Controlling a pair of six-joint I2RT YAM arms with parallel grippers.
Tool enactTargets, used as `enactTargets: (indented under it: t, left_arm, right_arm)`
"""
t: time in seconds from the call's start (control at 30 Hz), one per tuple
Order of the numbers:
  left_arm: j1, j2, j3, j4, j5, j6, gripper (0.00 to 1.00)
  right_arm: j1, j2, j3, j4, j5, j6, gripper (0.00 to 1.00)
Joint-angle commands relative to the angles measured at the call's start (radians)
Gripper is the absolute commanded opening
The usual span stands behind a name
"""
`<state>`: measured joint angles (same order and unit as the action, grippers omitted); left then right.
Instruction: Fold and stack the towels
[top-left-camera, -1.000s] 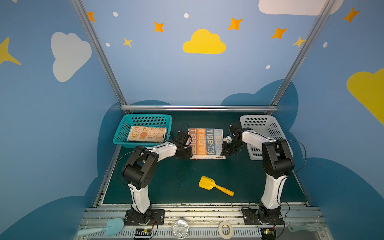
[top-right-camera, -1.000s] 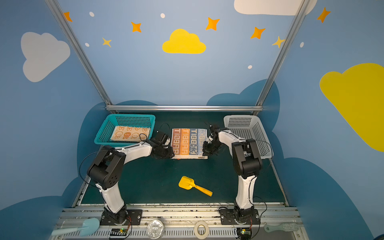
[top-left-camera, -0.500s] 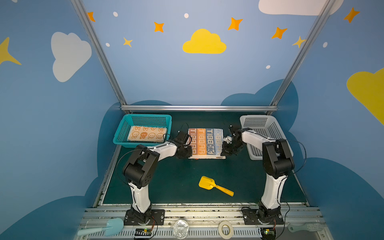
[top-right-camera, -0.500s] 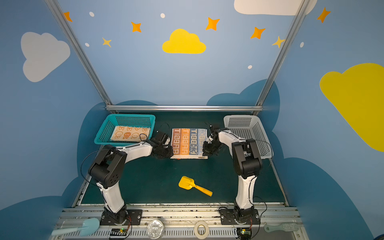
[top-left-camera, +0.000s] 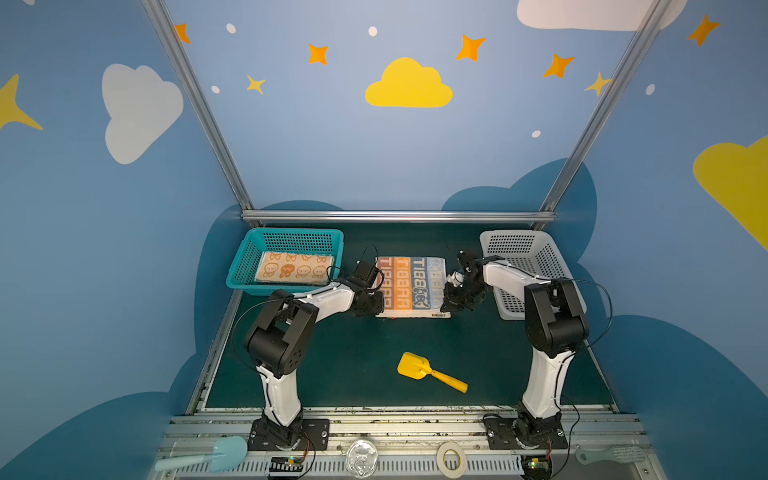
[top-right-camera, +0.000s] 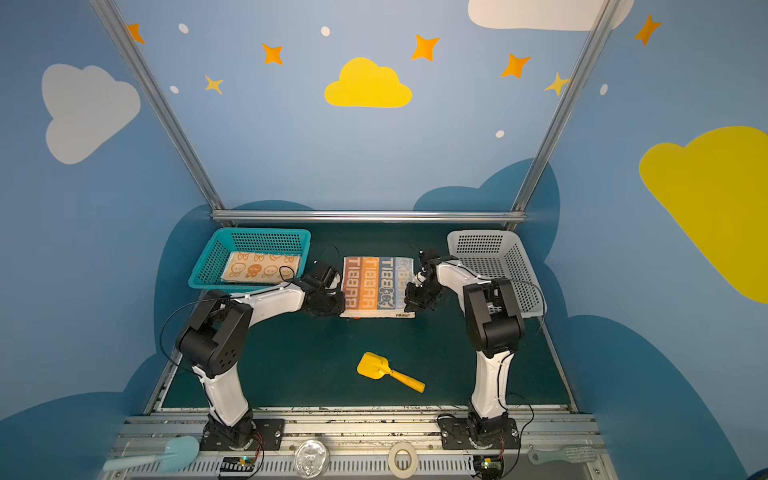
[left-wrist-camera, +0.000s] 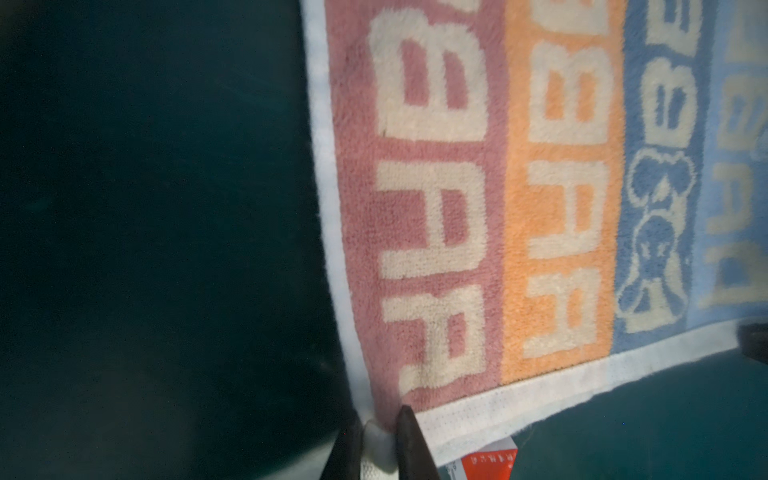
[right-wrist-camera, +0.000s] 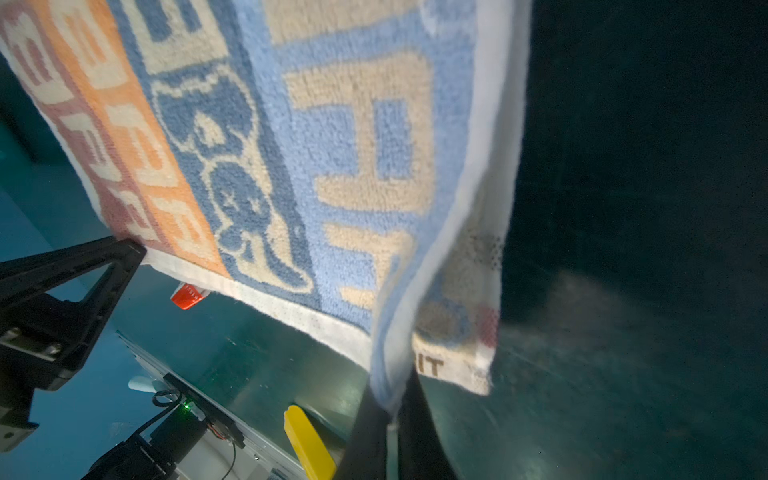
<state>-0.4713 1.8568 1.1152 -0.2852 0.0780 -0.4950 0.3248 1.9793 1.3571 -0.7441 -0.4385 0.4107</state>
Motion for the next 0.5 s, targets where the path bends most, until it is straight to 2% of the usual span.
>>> enactTargets:
  t: [0.0, 0.13, 0.3, 0.47]
  left_arm:
    - [0.004, -0.031, 0.018, -0.031, -0.011, 0.015, 0.16]
    - [0.005, -0.033, 0.023, -0.032, -0.011, 0.018, 0.13]
    - [0.005, -0.031, 0.035, -0.040, -0.011, 0.022, 0.04]
    - [0.013, -0.043, 0.095, -0.093, -0.024, 0.049, 0.03]
  right_arm:
    - [0.006, -0.020, -0.007, -0.005, -0.005, -0.006, 0.00]
    - [0.009, -0.020, -0.003, -0.009, -0.004, -0.007, 0.00]
    - [0.008, -0.022, 0.006, -0.018, -0.003, -0.010, 0.00]
    - [-0.001, -0.038, 0.056, -0.060, 0.005, -0.022, 0.00]
